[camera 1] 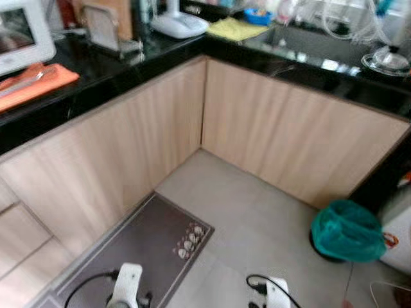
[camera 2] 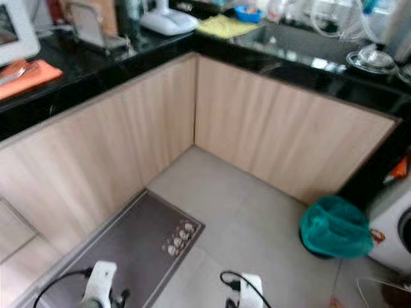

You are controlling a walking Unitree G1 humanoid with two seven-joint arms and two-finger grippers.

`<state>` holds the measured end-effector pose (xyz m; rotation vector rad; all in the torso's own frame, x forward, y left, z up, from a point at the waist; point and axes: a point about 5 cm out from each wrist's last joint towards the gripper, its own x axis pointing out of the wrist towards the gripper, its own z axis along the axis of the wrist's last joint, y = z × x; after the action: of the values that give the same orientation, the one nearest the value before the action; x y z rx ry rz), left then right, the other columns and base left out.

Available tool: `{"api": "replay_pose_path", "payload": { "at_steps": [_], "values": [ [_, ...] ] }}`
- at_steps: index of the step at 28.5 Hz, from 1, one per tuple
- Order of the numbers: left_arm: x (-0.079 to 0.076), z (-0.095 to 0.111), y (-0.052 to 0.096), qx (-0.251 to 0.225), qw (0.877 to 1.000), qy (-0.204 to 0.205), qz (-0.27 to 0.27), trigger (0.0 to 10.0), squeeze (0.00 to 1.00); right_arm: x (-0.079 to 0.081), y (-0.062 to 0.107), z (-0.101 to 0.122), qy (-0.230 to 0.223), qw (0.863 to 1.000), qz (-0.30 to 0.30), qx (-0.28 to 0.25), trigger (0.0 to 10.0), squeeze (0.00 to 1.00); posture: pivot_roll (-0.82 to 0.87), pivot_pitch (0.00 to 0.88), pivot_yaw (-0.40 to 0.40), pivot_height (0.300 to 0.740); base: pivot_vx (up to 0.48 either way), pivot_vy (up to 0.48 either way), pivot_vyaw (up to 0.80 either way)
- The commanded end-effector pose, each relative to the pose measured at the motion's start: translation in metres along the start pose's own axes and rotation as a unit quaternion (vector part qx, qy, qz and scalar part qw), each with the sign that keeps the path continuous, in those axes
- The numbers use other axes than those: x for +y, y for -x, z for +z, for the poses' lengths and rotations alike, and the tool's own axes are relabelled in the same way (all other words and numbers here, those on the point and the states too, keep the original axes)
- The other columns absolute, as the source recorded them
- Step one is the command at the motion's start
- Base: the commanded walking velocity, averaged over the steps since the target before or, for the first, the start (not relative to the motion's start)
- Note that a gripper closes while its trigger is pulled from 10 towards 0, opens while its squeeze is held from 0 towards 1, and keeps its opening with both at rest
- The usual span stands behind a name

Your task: Kitchen organization

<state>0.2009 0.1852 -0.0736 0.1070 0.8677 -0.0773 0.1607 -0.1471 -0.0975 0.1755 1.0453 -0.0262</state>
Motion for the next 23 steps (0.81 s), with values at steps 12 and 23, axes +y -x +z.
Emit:
{"api": "replay_pose_path", "payload": {
  "at_steps": [12, 23],
  "values": [
    [-0.0004, -0.0075, 0.0013, 0.018, 1.000, -0.011, -0.007, 10.0, 0.00, 0.0015, -0.0006, 0.0058, -0.001, 1.000, 0.001, -0.015, 10.0, 0.00, 0.14, 0.000, -0.063, 0.740, 0.250, 0.000, 0.00],
    [-0.0006, -0.0103, 0.0019, 0.023, 1.000, -0.014, -0.008, 10.0, 0.00, 0.0004, -0.0006, 0.0058, 0.011, 1.000, -0.006, -0.012, 10.0, 0.00, 0.14, 0.000, -0.061, 0.740, 0.297, 0.000, -0.33]
  ]
}}
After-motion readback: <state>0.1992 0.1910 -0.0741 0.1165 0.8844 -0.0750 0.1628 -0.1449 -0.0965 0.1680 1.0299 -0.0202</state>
